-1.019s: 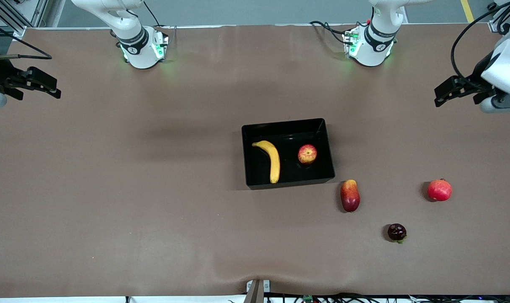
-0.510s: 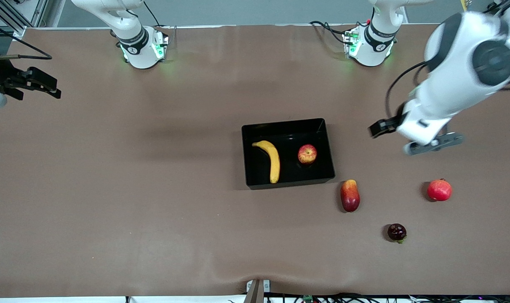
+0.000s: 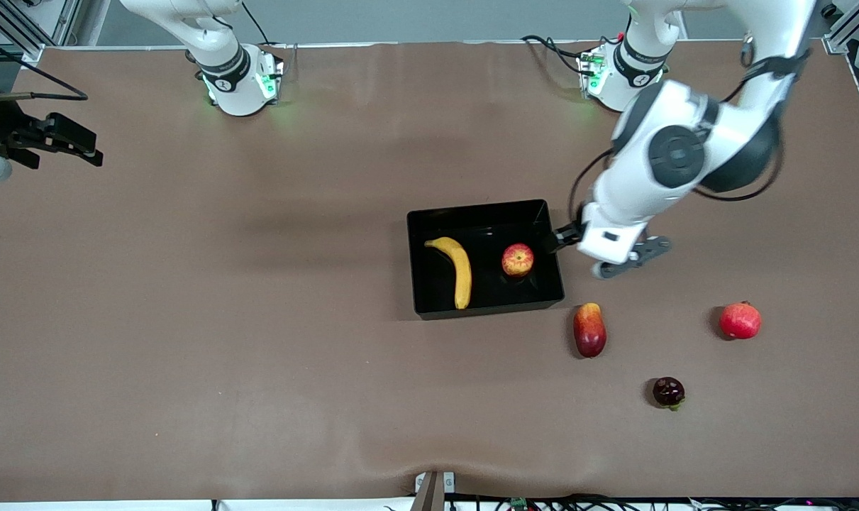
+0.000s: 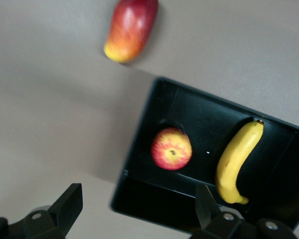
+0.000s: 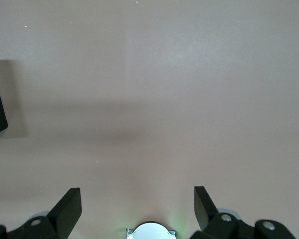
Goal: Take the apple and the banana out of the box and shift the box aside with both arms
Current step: 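Lower the left gripper into the tray and grasp the red-yellow apple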
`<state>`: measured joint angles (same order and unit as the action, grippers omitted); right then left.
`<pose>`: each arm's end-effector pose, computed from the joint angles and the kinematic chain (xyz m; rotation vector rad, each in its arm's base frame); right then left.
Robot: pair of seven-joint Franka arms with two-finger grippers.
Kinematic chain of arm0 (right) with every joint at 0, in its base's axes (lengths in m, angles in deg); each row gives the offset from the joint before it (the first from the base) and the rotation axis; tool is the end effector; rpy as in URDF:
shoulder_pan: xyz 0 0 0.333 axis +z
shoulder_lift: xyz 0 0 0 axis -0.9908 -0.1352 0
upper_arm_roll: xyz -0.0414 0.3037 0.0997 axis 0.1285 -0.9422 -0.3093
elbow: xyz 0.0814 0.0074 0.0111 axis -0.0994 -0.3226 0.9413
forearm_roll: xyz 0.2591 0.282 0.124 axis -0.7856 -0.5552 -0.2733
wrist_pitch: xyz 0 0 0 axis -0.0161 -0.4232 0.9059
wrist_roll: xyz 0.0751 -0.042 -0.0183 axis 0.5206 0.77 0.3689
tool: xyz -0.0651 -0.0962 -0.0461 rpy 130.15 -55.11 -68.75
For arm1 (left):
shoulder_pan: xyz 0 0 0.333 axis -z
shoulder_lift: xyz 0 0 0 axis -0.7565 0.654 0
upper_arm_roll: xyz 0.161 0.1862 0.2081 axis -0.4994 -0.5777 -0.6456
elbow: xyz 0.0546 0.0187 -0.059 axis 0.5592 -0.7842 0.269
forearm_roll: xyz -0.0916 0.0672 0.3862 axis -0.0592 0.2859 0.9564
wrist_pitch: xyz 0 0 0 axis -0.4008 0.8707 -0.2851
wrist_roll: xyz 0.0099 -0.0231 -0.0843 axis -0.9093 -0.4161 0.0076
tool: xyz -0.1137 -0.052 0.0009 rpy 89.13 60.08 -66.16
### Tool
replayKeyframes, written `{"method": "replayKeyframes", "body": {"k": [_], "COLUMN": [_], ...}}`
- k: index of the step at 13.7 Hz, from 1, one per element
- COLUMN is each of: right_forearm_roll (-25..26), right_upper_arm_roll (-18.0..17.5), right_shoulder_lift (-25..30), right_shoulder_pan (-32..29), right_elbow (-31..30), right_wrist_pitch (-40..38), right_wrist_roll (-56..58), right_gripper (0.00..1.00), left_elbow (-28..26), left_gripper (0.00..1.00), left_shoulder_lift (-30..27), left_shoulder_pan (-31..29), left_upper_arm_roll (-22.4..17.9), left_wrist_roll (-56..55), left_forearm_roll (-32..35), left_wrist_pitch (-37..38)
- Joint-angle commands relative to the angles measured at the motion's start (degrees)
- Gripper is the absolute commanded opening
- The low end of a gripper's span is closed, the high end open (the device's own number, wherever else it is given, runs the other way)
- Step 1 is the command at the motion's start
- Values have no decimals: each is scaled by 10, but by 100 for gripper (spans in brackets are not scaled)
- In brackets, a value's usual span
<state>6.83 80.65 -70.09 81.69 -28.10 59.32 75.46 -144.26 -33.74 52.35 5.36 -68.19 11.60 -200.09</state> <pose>0.5329 0.0084 0.6357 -3.1219 -0.0365 0.1647 0.5554 -0.2901 0.3832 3.0293 0.6929 -0.1902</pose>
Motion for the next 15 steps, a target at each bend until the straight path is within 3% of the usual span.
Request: {"method": "replayKeyframes", "body": {"k": [1, 10, 15], "right_forearm_roll": [-2, -2, -2], "right_upper_arm_roll": [-6, -6, -6], "right_shoulder_lift": [-2, -2, -2], "right_shoulder_pan": [-8, -8, -8], "right_elbow": [6, 6, 6], "right_wrist_pitch": [-6, -5, -5], "right_wrist_roll": [-8, -8, -8], "right_gripper": [100, 100, 100], "left_elbow": [-5, -5, -12], "left_gripper": [100, 100, 100], "left_shoulder_lift": [45, 178, 200], "left_shoulder_pan": [41, 85, 98], "left_upper_arm_roll": [-1, 0, -1], "left_wrist_roll": [-95, -263, -275], "left_forearm_roll": [39, 206, 223], "left_wrist_pitch": [-54, -137, -137]}}
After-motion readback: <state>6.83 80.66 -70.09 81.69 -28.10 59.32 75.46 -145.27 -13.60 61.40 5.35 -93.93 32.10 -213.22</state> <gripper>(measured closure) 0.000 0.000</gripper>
